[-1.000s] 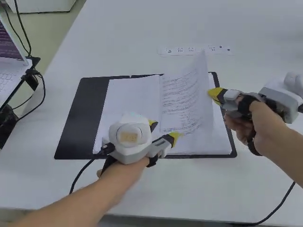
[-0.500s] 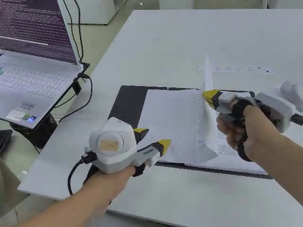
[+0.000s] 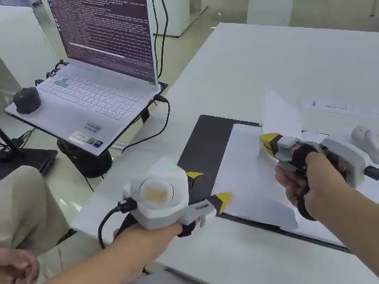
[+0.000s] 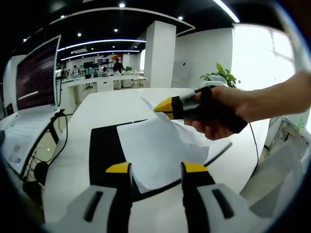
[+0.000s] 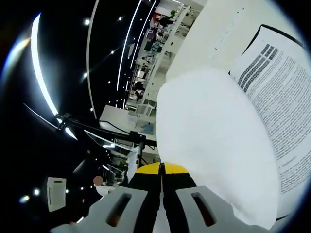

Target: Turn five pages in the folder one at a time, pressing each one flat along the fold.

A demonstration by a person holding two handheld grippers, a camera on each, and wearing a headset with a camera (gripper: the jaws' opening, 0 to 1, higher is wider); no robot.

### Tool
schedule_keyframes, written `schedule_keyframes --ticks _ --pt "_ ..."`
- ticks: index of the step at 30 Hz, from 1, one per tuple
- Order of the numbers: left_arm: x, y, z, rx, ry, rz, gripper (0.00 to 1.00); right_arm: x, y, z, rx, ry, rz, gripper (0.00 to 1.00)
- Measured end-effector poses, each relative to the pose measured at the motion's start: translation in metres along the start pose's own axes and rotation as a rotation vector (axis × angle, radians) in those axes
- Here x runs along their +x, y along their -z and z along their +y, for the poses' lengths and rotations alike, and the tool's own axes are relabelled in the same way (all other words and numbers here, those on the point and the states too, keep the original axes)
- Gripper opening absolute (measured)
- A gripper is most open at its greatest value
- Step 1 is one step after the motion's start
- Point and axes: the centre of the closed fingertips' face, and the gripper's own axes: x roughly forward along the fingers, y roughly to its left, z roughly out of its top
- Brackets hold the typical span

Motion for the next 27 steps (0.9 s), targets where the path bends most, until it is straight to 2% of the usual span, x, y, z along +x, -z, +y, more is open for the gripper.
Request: schedule_keyframes --ticks 2,5,10,11,16,20,23,27 --pt "-0.001 0.005 0.003 0.008 0.003 0.019 0.39 0.01 0.006 -0.002 0.01 0.007 0.01 0.0" --pt "-0.002 0.012 0.007 0.006 0.01 0.046 0.39 0.029 0.017 -0.008 0.01 0.044 0.029 0.0" --pt "0.0 0.023 0.011 0.003 0.017 0.081 0.39 0.048 0.038 -0.034 -0.005 0.136 0.081 0.0" --pt "0.001 0.026 0.011 0.002 0.022 0.09 0.39 0.051 0.04 -0.037 -0.017 0.14 0.089 0.0" --pt "0.006 0.036 0.011 0.016 0.034 0.125 0.39 0.06 0.055 -0.059 -0.042 0.193 0.131 0.0" --pt "0.011 0.043 0.011 0.003 0.038 0.147 0.39 0.064 0.06 -0.071 -0.053 0.218 0.139 0.0" --pt "0.014 0.048 0.01 -0.001 0.04 0.16 0.39 0.067 0.063 -0.077 -0.086 0.228 0.146 0.0" --pt "0.02 0.056 0.013 0.002 0.043 0.169 0.39 0.067 0.066 -0.081 -0.094 0.213 0.147 0.01"
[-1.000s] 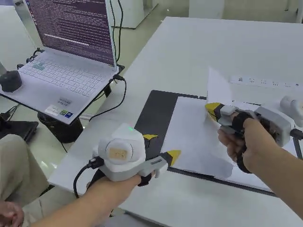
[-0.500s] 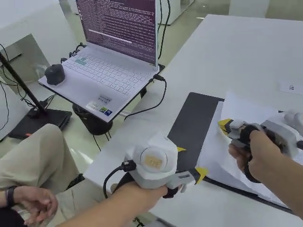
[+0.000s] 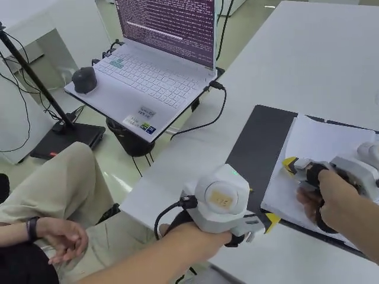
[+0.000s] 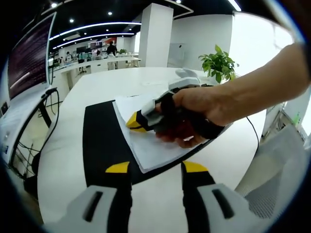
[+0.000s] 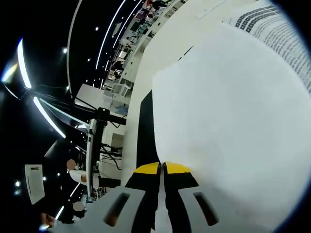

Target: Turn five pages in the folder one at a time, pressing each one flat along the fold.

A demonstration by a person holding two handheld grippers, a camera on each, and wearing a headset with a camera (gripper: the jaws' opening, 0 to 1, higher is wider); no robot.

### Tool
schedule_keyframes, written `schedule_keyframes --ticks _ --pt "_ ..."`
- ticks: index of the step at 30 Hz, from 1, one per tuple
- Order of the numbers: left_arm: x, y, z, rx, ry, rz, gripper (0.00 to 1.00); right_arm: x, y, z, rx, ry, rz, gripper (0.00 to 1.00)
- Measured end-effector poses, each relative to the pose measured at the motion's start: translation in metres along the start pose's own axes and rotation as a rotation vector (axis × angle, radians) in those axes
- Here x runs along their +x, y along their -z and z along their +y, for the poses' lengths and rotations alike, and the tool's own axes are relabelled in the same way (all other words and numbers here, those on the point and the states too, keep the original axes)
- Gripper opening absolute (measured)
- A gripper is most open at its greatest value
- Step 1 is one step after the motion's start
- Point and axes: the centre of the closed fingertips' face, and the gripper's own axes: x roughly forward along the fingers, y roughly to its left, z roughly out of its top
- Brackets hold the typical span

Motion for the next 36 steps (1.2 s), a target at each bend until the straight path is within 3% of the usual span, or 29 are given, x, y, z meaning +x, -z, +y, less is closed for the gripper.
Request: schedule_keyframes --ticks 4,5,7,9,12,16,22,25,29,31,32,34,36 --pt "0.002 -0.001 0.002 0.0 0.0 0.0 0.39 -0.004 0.004 0.006 0.022 -0.056 0.018 0.03" --pt "0.003 -0.001 0.001 0.002 0.001 0.0 0.39 -0.006 0.004 0.011 0.041 -0.09 0.019 0.03" --pt "0.006 -0.003 -0.001 0.007 0.006 -0.001 0.38 -0.012 0.004 0.009 0.051 -0.099 0.028 0.05" --pt "0.011 -0.007 -0.006 0.019 0.013 -0.006 0.37 -0.019 0.001 0.014 0.063 -0.142 0.029 0.06" --pt "0.024 -0.012 -0.012 0.038 0.025 -0.012 0.37 -0.033 -0.001 0.017 0.095 -0.206 0.052 0.06" --pt "0.042 -0.014 -0.018 0.068 0.023 -0.005 0.36 -0.056 -0.013 0.01 0.117 -0.24 0.055 0.03" --pt "0.063 -0.013 -0.016 0.081 -0.026 0.017 0.36 -0.085 -0.045 -0.014 0.133 -0.228 -0.008 0.01" --pt "0.069 -0.008 -0.013 0.06 -0.051 0.029 0.34 -0.095 -0.058 -0.028 0.148 -0.21 -0.031 0.0" --pt "0.073 0.01 -0.011 0.06 -0.075 0.082 0.34 -0.102 -0.08 -0.047 0.183 -0.168 -0.074 0.0" --pt "0.073 0.022 -0.012 0.057 -0.074 0.117 0.36 -0.103 -0.089 -0.05 0.188 -0.176 -0.083 0.0" --pt "0.072 0.011 -0.012 0.106 -0.08 0.042 0.36 -0.103 -0.093 -0.053 0.201 -0.172 -0.083 0.0" --pt "0.069 0.016 -0.012 0.054 -0.086 0.055 0.36 -0.1 -0.1 -0.056 0.208 -0.173 -0.084 0.0" --pt "0.068 0.014 -0.012 0.071 -0.085 0.06 0.36 -0.096 -0.104 -0.061 0.24 -0.163 -0.067 0.0"
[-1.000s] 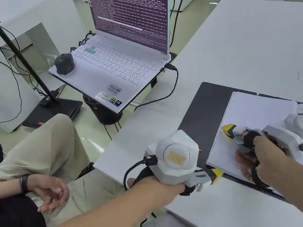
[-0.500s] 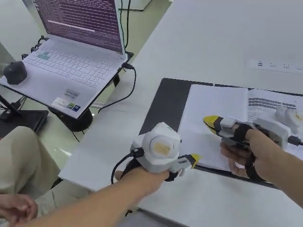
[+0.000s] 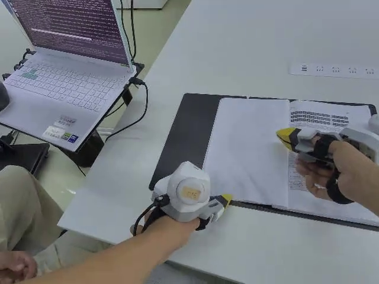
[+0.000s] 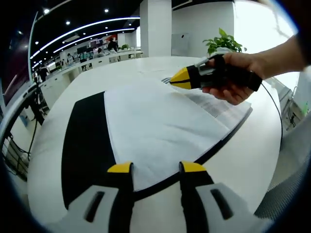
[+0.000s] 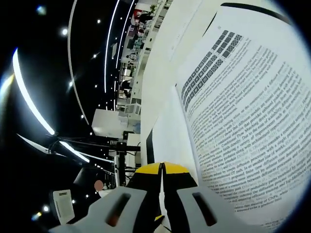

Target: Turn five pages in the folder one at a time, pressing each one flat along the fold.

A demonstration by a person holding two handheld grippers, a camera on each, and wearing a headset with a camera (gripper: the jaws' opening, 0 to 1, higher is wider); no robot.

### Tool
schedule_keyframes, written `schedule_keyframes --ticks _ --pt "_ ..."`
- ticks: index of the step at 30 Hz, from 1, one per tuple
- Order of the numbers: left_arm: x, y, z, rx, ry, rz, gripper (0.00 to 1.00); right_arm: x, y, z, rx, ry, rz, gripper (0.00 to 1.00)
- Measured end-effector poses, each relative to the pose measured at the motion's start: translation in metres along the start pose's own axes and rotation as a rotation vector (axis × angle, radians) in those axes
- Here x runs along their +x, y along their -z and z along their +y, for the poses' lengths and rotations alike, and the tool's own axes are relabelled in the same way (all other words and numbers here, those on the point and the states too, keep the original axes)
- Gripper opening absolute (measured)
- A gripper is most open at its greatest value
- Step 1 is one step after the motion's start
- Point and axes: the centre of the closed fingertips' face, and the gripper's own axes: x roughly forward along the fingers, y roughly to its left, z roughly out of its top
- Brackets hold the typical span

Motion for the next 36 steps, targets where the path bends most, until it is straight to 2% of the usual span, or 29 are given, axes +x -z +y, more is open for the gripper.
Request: schedule_keyframes --ticks 2,9,10,18,28,36 --pt "0.0 -0.001 0.0 -0.001 0.001 0.001 0.36 0.004 -0.001 -0.004 0.025 0.009 0.022 0.0" --pt "0.001 0.001 0.001 0.0 0.003 -0.008 0.36 0.011 -0.004 -0.018 0.07 0.024 0.048 0.0" --pt "0.001 0.002 0.001 -0.002 0.003 -0.01 0.36 0.011 -0.005 -0.015 0.104 0.004 0.049 0.0" --pt "0.003 0.003 0.002 -0.006 0.002 -0.015 0.36 0.019 -0.017 -0.013 0.165 -0.012 0.032 0.0" --pt "0.004 0.003 0.001 -0.009 0.002 -0.024 0.36 0.025 -0.024 -0.003 0.196 -0.02 0.012 0.0" --pt "0.004 0.003 0.0 -0.01 0.001 -0.03 0.36 0.04 -0.047 -0.001 0.192 -0.006 -0.016 0.0"
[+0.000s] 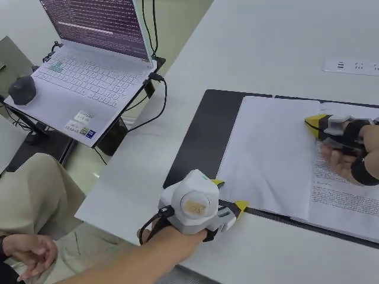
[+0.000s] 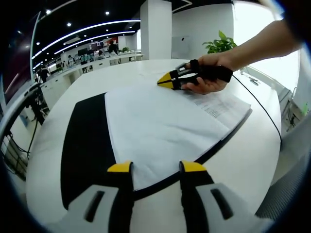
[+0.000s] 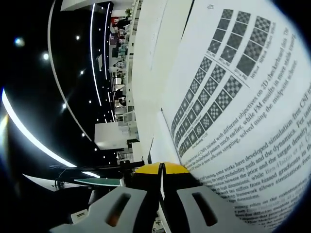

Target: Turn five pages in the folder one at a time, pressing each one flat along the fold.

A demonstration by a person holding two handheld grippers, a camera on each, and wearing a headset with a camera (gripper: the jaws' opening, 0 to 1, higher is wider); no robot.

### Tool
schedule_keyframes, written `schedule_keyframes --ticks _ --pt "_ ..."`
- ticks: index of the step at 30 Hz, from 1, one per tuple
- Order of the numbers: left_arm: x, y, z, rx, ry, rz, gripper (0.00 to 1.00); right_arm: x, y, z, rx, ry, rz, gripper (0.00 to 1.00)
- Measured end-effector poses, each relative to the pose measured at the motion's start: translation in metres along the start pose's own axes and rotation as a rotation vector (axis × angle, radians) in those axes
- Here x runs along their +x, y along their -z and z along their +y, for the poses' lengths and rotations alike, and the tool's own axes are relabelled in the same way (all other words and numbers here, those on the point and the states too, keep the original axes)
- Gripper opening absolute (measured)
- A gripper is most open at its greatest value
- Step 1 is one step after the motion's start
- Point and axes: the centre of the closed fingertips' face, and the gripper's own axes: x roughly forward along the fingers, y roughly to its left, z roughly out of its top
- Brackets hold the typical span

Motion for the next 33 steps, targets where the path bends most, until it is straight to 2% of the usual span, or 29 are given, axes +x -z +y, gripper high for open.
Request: schedule_keyframes --ticks 4,11,23,27,30,33 --pt "0.0 0.0 0.0 -0.002 0.0 -0.006 0.36 0.006 -0.009 0.003 0.032 -0.005 -0.033 0.0" --pt "0.0 0.001 0.001 -0.003 0.0 -0.009 0.36 0.021 -0.037 0.002 0.085 -0.029 -0.1 0.0" --pt "0.001 0.001 0.001 -0.003 0.0 -0.016 0.36 0.033 -0.061 0.005 0.155 -0.06 -0.194 0.0" --pt "0.0 0.001 0.002 -0.003 0.0 -0.015 0.36 0.034 -0.064 0.007 0.17 -0.071 -0.216 0.0" --pt "0.0 0.001 0.002 -0.005 0.0 -0.015 0.36 0.033 -0.063 0.008 0.167 -0.076 -0.213 0.0" --pt "0.0 0.0 0.002 -0.007 -0.001 -0.017 0.36 0.031 -0.059 0.008 0.136 -0.074 -0.189 0.0"
